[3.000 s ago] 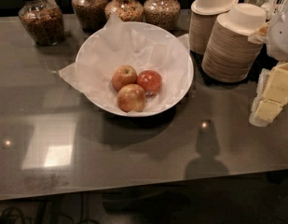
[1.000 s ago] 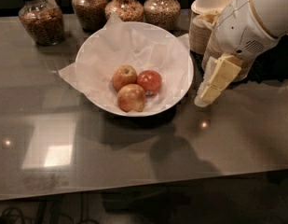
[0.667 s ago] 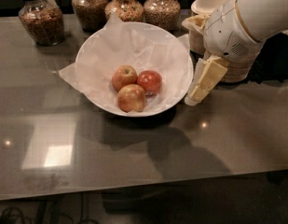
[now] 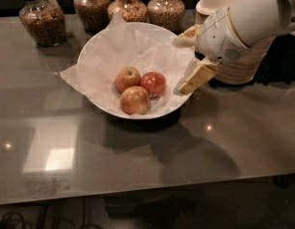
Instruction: Pick apple from white bowl
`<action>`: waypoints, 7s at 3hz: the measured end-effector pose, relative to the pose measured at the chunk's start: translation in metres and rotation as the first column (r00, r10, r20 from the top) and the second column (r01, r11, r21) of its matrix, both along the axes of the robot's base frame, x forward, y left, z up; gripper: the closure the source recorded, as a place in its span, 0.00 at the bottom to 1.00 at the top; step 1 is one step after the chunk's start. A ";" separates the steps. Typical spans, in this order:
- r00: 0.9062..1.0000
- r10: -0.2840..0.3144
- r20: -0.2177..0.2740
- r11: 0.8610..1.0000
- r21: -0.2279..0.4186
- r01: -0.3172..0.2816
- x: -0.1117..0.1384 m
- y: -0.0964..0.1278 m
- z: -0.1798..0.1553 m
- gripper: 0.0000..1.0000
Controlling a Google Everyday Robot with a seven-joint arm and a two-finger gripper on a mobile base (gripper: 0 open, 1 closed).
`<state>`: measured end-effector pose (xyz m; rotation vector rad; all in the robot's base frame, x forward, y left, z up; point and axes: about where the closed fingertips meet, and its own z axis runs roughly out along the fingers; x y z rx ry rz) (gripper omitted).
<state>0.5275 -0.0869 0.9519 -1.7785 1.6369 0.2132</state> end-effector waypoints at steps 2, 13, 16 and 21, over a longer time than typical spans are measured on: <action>1.000 0.025 0.006 1.000 0.008 -0.025 0.015 0.004 -0.012 0.26; 0.974 0.166 -0.152 0.986 -0.001 -0.168 0.058 0.045 -0.099 0.35; 0.973 0.166 -0.161 0.986 -0.002 -0.169 0.058 0.045 -0.102 0.99; 0.957 0.187 -0.220 0.948 0.296 -0.117 0.055 0.047 -0.065 1.00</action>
Offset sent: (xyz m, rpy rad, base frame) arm 0.0265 0.0026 -0.0216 0.0176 -0.0129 0.0379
